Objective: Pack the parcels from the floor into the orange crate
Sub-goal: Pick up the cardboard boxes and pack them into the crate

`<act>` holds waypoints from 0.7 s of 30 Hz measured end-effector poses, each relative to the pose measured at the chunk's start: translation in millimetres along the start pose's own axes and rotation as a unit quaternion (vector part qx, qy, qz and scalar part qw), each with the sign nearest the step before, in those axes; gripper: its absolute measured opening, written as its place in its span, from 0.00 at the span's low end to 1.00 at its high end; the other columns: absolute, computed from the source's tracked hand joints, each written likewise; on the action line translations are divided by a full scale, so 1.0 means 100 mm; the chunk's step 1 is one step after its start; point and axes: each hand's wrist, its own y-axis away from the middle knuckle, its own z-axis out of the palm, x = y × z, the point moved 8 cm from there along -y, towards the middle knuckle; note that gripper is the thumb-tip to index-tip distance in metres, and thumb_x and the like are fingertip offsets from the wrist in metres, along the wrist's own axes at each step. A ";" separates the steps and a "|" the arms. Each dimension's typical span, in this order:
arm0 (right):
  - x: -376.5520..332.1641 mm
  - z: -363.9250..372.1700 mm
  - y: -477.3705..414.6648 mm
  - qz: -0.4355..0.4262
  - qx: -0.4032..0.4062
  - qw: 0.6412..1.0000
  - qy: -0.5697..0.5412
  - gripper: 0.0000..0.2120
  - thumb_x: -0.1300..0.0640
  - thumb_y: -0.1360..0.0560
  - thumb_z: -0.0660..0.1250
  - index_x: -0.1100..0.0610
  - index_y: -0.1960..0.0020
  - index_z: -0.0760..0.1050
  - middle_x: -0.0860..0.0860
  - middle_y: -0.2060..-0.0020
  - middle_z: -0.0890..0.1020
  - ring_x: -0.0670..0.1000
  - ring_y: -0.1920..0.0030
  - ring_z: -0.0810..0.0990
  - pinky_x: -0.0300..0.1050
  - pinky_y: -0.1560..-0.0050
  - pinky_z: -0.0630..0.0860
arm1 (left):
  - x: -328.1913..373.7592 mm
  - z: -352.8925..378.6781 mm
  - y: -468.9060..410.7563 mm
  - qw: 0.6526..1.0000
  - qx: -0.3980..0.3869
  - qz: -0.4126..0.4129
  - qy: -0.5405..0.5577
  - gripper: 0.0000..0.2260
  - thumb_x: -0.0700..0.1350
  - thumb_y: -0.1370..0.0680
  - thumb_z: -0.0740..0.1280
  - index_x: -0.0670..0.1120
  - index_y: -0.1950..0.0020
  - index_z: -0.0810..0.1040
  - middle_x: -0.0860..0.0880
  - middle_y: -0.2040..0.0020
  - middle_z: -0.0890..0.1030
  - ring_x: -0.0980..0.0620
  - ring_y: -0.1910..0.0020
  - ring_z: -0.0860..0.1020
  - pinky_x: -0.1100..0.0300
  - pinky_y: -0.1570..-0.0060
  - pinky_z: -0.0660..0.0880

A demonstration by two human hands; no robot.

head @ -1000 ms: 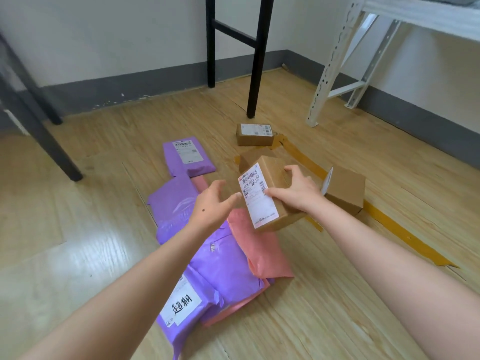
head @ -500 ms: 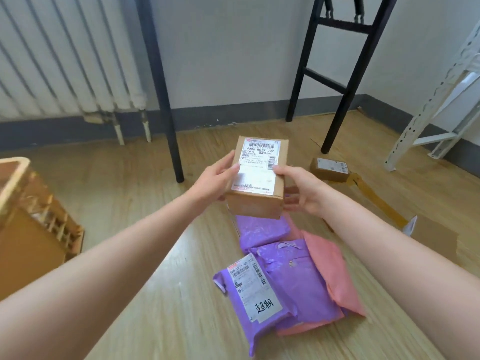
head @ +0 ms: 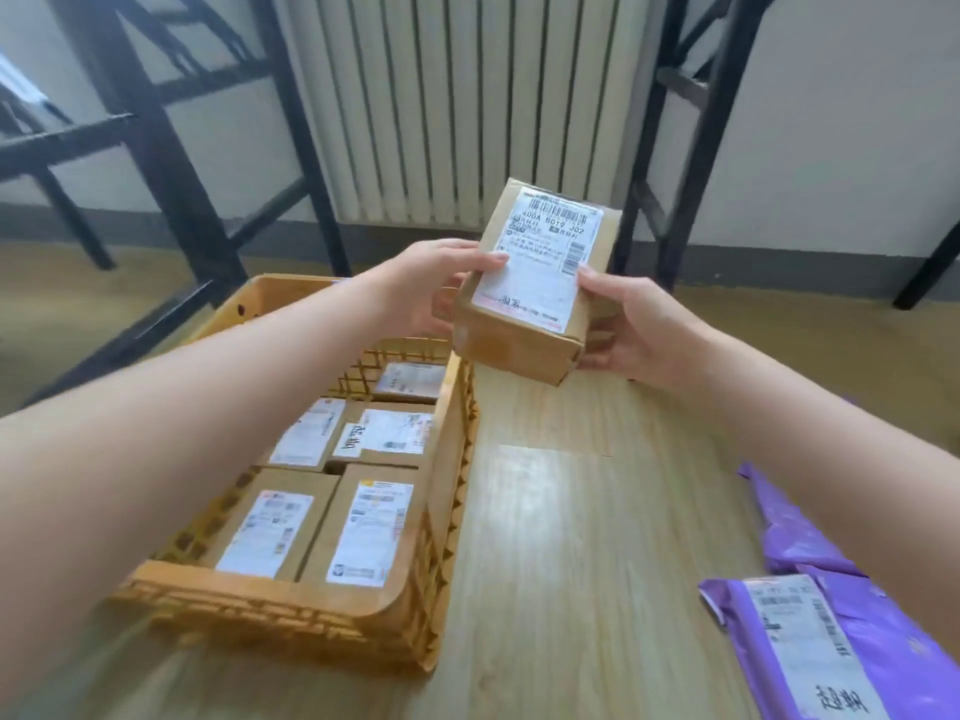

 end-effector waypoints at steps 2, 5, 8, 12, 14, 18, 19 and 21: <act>0.03 0.53 -0.09 0.008 -0.037 0.999 0.021 0.18 0.51 0.22 0.63 0.57 0.34 0.72 0.56 0.48 0.81 0.57 0.53 0.81 0.52 0.51 0.79 | -0.16 -0.45 0.19 1.000 0.025 -0.015 0.007 0.15 0.49 0.26 0.70 0.50 0.40 0.77 0.47 0.46 0.84 0.46 0.46 0.82 0.46 0.48 0.78; 0.16 1.20 -0.20 0.038 -0.081 0.995 0.037 0.19 0.54 0.22 0.63 0.58 0.33 0.70 0.59 0.44 0.78 0.58 0.52 0.79 0.51 0.54 0.79 | -0.41 -1.04 0.48 0.997 0.074 -0.032 0.018 0.14 0.50 0.25 0.69 0.50 0.41 0.76 0.49 0.50 0.85 0.48 0.50 0.83 0.49 0.53 0.80; 0.42 1.73 -0.31 0.093 -0.127 0.987 0.042 0.17 0.57 0.22 0.63 0.57 0.34 0.69 0.59 0.47 0.79 0.57 0.54 0.81 0.51 0.58 0.80 | -0.73 -1.51 0.72 0.991 0.111 -0.072 -0.012 0.16 0.52 0.25 0.70 0.49 0.40 0.75 0.48 0.48 0.84 0.47 0.49 0.83 0.48 0.49 0.79; 0.89 2.33 -0.43 0.170 -0.156 0.972 0.056 0.10 0.61 0.22 0.62 0.56 0.41 0.69 0.59 0.45 0.78 0.58 0.49 0.81 0.52 0.64 0.82 | -1.25 -1.96 0.98 0.980 0.131 -0.143 -0.053 0.14 0.52 0.23 0.67 0.47 0.41 0.75 0.49 0.50 0.84 0.50 0.52 0.83 0.52 0.51 0.81; 1.15 2.61 -0.49 0.190 -0.169 0.965 0.068 0.11 0.63 0.21 0.62 0.56 0.40 0.69 0.59 0.41 0.75 0.59 0.43 0.78 0.56 0.57 0.81 | -1.46 -2.16 1.07 0.974 0.145 -0.149 -0.094 0.11 0.51 0.23 0.66 0.48 0.43 0.76 0.51 0.54 0.84 0.53 0.56 0.84 0.57 0.58 0.81; 1.61 3.04 -0.61 0.225 -0.181 0.954 0.080 0.18 0.64 0.22 0.62 0.59 0.33 0.65 0.61 0.36 0.72 0.62 0.38 0.75 0.61 0.38 0.73 | -1.78 -2.52 1.19 0.947 0.197 -0.144 -0.209 0.06 0.54 0.24 0.67 0.53 0.53 0.75 0.56 0.59 0.80 0.59 0.61 0.80 0.64 0.69 0.74; 1.69 3.11 -0.62 0.233 -0.182 0.951 0.089 0.19 0.64 0.22 0.63 0.60 0.32 0.65 0.61 0.36 0.72 0.62 0.37 0.74 0.62 0.37 0.72 | -1.86 -2.59 1.22 0.940 0.204 -0.151 -0.227 0.06 0.54 0.24 0.67 0.53 0.54 0.74 0.57 0.61 0.79 0.59 0.62 0.80 0.64 0.69 0.74; 1.84 3.23 -0.64 0.247 -0.189 0.944 0.108 0.20 0.63 0.22 0.63 0.60 0.32 0.64 0.62 0.36 0.72 0.63 0.37 0.74 0.62 0.37 0.72 | -2.05 -2.69 1.28 0.926 0.204 -0.177 -0.265 0.09 0.56 0.24 0.67 0.51 0.52 0.75 0.55 0.62 0.79 0.58 0.63 0.80 0.63 0.70 0.74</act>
